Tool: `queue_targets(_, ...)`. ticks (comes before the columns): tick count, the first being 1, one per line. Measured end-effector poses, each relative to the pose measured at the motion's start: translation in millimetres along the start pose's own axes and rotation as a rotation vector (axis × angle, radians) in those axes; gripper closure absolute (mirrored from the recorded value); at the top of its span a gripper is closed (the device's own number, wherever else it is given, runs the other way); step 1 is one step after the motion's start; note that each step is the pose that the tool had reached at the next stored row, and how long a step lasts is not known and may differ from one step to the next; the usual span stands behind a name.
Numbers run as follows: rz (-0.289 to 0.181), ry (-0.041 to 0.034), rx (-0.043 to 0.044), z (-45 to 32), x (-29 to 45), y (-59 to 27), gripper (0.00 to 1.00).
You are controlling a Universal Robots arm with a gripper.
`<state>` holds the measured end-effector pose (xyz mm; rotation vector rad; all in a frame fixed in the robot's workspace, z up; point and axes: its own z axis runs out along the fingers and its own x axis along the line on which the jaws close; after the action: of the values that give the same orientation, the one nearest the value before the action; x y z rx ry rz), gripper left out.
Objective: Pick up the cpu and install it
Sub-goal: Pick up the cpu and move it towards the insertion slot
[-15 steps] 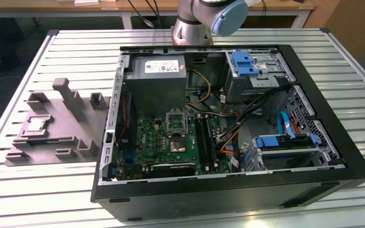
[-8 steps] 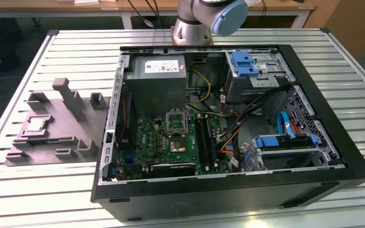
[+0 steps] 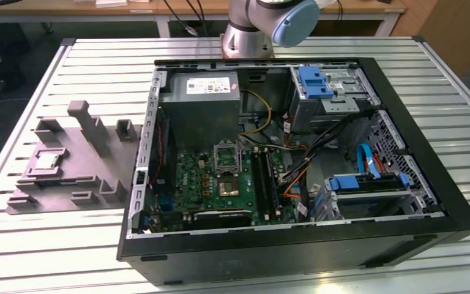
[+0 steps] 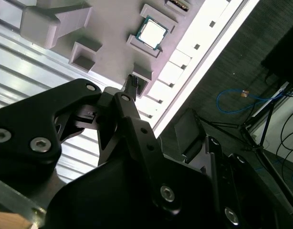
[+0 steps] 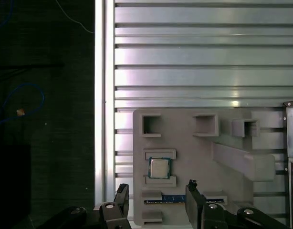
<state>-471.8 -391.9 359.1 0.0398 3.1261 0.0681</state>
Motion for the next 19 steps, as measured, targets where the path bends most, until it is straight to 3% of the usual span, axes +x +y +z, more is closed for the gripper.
queue_targets(19, 0.000, 0.0000, 0.0000, 5.6, 0.1, -0.4, 0.41)
